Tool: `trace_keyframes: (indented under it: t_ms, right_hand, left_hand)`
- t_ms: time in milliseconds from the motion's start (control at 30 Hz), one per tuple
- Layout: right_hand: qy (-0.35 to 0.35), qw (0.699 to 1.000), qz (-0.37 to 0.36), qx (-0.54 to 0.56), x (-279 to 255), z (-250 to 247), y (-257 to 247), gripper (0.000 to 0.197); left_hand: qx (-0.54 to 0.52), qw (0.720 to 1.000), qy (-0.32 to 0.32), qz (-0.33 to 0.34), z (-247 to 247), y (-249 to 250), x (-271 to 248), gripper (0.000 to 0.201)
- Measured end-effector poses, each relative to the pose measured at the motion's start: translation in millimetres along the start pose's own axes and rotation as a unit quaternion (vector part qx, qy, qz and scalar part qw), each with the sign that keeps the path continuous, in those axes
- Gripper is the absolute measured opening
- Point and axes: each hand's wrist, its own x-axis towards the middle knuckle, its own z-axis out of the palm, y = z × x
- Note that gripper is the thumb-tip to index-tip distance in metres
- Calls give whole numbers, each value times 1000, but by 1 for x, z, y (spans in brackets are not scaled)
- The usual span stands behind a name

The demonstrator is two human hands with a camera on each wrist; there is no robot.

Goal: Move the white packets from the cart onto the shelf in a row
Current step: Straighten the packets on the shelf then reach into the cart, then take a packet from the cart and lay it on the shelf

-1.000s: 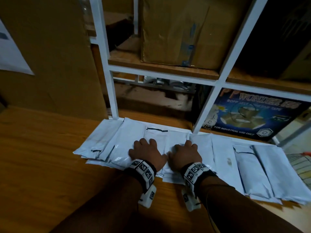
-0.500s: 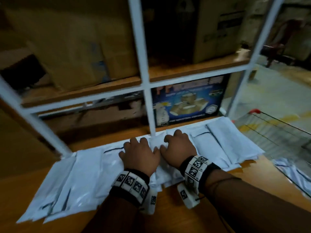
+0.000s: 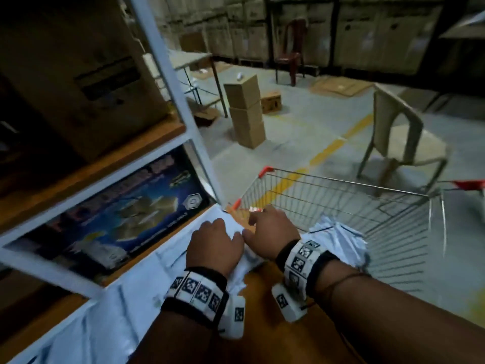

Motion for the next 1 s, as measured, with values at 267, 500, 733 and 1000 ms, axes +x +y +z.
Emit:
trace_keyframes:
  t_ms: [267,500,733,1000]
  right_hand:
    - [-16,993,112,19,59,-38,173,51]
    - [-114,968,224,12,96,2,297,53]
    - [-164,971,174,-5,142,79,338,45]
    - [-199,931,304,27,149,143,387,47]
  left_hand:
    - [40,993,-86,63,67,145,64,44]
    - [100,970,-215,57,140,200,124,42]
    - [157,913,-373,52,208,229,175,42]
    - [211,847,-484,55,342,207,223,44]
